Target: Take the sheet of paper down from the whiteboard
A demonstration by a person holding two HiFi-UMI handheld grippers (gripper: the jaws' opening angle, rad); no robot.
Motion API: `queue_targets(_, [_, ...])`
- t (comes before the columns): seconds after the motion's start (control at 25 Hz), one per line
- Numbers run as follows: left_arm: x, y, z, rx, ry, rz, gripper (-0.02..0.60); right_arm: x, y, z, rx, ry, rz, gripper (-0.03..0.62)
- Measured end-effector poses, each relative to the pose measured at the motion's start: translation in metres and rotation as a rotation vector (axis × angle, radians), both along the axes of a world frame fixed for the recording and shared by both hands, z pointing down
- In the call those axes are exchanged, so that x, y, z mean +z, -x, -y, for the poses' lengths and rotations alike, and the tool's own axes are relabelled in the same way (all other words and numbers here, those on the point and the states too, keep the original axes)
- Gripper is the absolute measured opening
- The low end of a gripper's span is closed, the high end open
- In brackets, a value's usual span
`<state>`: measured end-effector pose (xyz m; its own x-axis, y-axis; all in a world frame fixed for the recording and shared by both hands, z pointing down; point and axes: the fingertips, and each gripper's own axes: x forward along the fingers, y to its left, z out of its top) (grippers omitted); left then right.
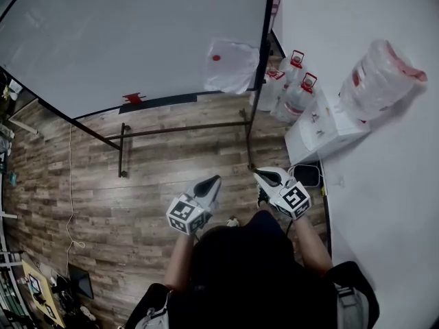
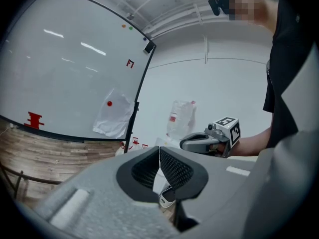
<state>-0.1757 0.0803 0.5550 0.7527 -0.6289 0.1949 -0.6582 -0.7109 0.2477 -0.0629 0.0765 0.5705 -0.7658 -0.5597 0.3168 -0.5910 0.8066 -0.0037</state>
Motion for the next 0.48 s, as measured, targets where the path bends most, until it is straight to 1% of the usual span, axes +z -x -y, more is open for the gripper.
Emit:
queue_targets(0.12, [-0.003,-0.002,0.010,-0.020,-0.005,-0.011,0.014,-0.006,0.001,0.016,-0.033,-0.022,-0.007,0.003])
queue_targets(0.32, [-0.004,-0.005,0.026,-0.055,-0.014,0.018,0.014,-0.006,-0.002,0.043,-0.057,-0.012,-0.002,0.003])
queue_targets(0.48, [-0.009,-0.013,0.048,-0.105,0.017,-0.001,0.014,-0.009,-0.011,0.068,-0.089,-0.010,0.002,0.003])
